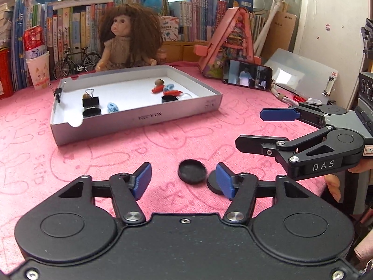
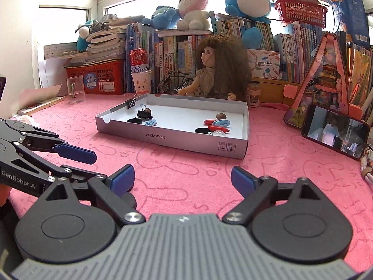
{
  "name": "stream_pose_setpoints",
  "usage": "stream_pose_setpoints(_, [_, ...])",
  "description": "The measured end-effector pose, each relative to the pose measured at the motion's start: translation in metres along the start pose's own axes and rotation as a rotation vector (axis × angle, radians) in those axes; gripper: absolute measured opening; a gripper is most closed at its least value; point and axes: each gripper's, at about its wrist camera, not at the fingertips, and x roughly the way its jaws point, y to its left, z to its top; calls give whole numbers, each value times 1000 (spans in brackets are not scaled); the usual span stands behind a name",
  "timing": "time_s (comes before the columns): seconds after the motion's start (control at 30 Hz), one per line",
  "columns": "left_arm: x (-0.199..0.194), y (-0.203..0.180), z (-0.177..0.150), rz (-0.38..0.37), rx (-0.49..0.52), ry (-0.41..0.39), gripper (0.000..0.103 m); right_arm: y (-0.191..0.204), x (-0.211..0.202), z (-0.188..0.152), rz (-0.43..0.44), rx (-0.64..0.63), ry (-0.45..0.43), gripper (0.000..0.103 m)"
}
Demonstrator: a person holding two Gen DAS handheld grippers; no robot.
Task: Organize rigid objects
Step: 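Withdraw both open tools toward the two black lids on the tablecloth, then grasp a black lid with the left tool while the right tool grasps the other lid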
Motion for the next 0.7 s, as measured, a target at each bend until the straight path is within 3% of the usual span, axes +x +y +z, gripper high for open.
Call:
stream_pose_setpoints(0.23, [7,-5,-4,-1,2,12,42,6,-5,-11,28,-13,19,96])
stream_pose_setpoints(0.6, [23,-3,-2,41,-15,-5,42,22,-2,-23,77,-51,58,96])
stream_pose_setpoints(0.7, [26,-6,-2,60,-14,-16,35,27,1,-27,86,-50,67,96])
